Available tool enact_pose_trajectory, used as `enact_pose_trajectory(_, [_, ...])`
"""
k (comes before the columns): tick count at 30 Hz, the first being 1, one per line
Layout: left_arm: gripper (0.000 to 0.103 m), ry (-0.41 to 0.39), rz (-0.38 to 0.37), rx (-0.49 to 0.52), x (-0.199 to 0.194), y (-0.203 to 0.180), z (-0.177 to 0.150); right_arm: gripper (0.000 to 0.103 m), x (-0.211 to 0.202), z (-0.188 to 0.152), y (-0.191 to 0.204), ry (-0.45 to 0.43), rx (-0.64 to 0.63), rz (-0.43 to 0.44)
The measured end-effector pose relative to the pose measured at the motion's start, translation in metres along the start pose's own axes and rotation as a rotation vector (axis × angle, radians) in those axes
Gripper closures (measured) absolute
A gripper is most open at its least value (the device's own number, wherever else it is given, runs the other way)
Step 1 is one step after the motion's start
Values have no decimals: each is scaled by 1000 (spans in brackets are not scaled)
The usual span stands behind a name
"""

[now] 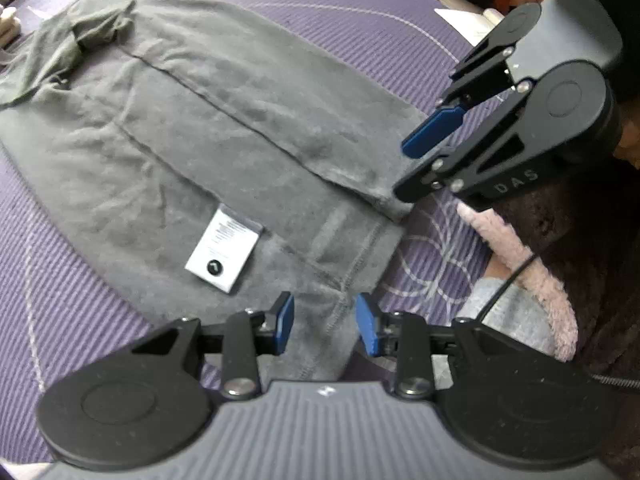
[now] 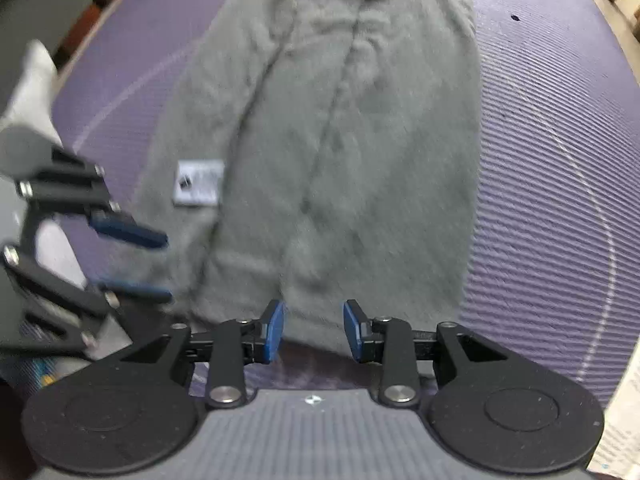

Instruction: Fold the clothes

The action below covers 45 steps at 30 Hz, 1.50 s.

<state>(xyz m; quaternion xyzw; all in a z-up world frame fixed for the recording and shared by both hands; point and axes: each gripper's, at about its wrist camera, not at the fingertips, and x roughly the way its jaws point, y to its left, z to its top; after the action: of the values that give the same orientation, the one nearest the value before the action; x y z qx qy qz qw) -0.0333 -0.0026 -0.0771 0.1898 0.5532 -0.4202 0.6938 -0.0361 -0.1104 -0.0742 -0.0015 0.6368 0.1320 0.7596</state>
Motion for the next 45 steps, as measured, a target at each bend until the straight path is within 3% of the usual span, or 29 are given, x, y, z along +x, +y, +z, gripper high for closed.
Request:
enact_pose_trajectory(5, [59,-55,63,-1,-3,21,8,66,14,11,10,-32,31,103])
enact_pose_trajectory(8, [58,-104,144,-112,-6,55,21,65,30,10,22,-28,25,179])
enact_pose_trajectory(11, [56,-142,221,-197,-7,80,35,56,37,7,36,-57,1,212])
enact_pose_trajectory(14, [56,-180,356,-238,-3,94,56,58,42,13,39,-83,-20,251])
enact_pose_trajectory(15, [56,-203,437,-231,1,98,69,59,45,15,41,-88,-41,260])
enact_pose_trajectory(16, [56,-207,448,-229,2,99,72,60,48,16,44,-92,-62,269])
enact_pose_trajectory(19, [56,-255,591,-189,12,110,102,62,42,13,44,-84,-107,284])
enact_pose_trajectory(22, [58,-264,647,-186,15,139,123,64,49,20,40,-68,-122,315])
enact_pose_trajectory(27, [59,-283,685,-163,23,158,145,84,54,24,26,-55,-97,375])
enact_pose_trajectory(30, [68,-284,696,-158,31,165,154,88,56,25,24,-45,-100,389])
enact_pose_trajectory(32, [83,-277,700,-167,37,168,157,88,55,23,24,-42,-105,389])
enact_pose_trajectory(38, [96,-292,659,-195,47,175,168,90,52,20,22,-37,-122,376])
enact_pose_trajectory(42, [95,-316,572,-293,40,179,170,86,51,24,13,-27,-100,407])
enact_pose_trajectory(43, [90,-313,563,-304,37,179,169,84,52,25,10,-21,-84,420])
enact_pose_trajectory(45, [68,-308,545,-326,31,179,169,77,52,28,5,-13,-60,439])
